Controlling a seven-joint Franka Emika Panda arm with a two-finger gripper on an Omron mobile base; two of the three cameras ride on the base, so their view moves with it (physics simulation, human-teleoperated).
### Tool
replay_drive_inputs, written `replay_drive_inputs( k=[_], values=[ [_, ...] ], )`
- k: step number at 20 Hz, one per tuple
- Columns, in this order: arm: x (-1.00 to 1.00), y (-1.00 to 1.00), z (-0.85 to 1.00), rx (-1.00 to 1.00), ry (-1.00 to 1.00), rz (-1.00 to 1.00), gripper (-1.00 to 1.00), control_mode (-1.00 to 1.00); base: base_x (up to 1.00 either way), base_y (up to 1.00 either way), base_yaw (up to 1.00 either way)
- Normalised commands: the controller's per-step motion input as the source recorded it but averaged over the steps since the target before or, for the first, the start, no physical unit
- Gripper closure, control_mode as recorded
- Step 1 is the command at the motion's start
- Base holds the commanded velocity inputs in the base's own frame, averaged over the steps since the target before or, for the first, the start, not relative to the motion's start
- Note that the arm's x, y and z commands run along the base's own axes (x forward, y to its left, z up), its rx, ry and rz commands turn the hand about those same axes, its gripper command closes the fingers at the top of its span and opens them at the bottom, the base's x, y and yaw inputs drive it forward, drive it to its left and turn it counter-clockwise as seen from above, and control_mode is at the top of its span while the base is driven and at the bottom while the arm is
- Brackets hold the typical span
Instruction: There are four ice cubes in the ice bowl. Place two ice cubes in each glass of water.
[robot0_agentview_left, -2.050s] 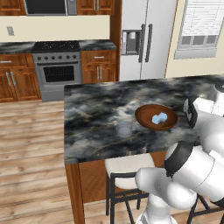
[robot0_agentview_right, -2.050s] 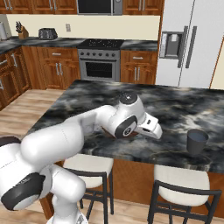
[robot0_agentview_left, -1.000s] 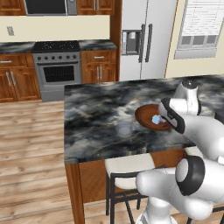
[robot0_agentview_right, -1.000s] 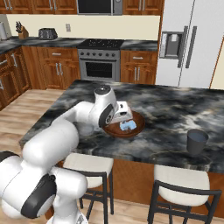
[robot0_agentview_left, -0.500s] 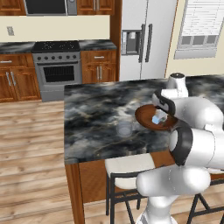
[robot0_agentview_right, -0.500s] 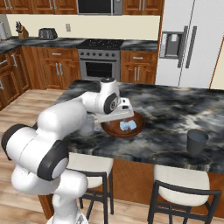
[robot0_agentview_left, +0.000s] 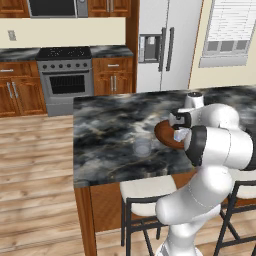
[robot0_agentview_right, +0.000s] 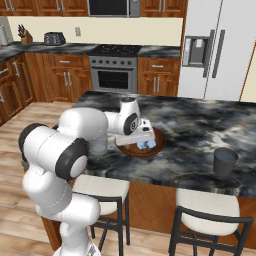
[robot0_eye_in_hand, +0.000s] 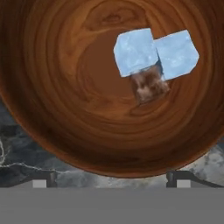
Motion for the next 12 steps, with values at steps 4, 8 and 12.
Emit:
replay_drive_inputs(
  k=[4, 8, 12],
  values=[
    [0.36, -0.1, -0.13, 0.0, 0.11, 0.0, -1.0, -1.0, 0.0, 0.0, 0.0],
    [0.35, -0.09, -0.12, 0.0, 0.06, 0.0, -1.0, -1.0, 0.0, 0.0, 0.0],
    [0.28, -0.15, -0.17, 0.0, 0.05, 0.0, -1.0, -1.0, 0.0, 0.0, 0.0]
  ],
)
